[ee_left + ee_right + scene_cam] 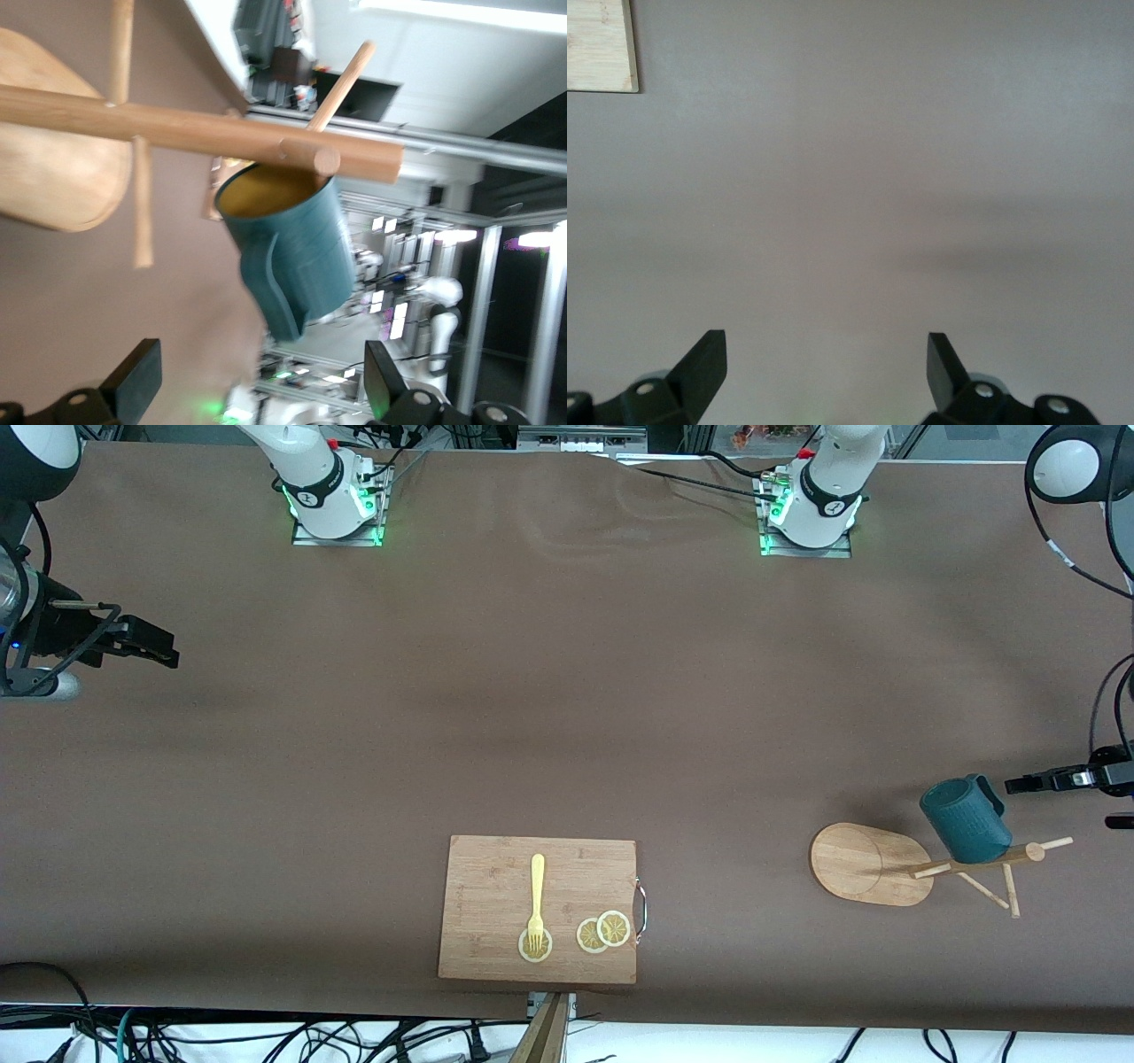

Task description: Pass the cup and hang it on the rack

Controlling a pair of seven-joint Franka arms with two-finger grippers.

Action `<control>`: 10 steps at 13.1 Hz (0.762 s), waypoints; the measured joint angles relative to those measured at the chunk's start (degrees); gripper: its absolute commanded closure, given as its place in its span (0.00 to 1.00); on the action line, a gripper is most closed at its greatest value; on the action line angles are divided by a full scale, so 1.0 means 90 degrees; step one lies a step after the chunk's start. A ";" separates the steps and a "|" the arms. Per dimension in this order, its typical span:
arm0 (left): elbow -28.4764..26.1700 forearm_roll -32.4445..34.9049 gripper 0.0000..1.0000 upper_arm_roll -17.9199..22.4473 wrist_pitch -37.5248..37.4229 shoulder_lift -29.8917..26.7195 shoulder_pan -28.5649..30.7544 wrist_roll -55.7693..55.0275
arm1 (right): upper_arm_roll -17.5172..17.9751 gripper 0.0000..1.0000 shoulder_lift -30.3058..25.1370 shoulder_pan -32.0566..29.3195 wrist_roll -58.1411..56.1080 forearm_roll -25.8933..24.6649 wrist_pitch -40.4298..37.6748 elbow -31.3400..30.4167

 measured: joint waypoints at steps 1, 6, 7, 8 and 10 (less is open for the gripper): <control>0.0115 0.0450 0.00 -0.0035 -0.0014 -0.0113 -0.0012 0.0004 | 0.0000 0.00 0.0000 0.0000 0.0000 0.0000 0.0000 0.0000; 0.0553 0.2755 0.00 -0.0153 -0.0015 -0.0898 -0.0604 0.0045 | 0.0000 0.00 0.0004 -0.0006 -0.0057 0.0001 0.0004 0.0000; 0.0595 0.3243 0.00 -0.0166 -0.0015 -0.1131 -0.0832 0.0045 | -0.0001 0.00 0.0005 -0.0013 -0.0156 0.0001 0.0004 0.0000; 0.0613 0.3718 0.00 -0.0176 -0.0015 -0.1394 -0.1105 0.0039 | -0.0001 0.00 0.0005 -0.0023 -0.0217 0.0001 0.0006 0.0001; 0.0621 0.4541 0.00 -0.0170 -0.0014 -0.1878 -0.1715 -0.0012 | -0.0001 0.00 0.0004 -0.0033 -0.0245 0.0001 0.0013 0.0004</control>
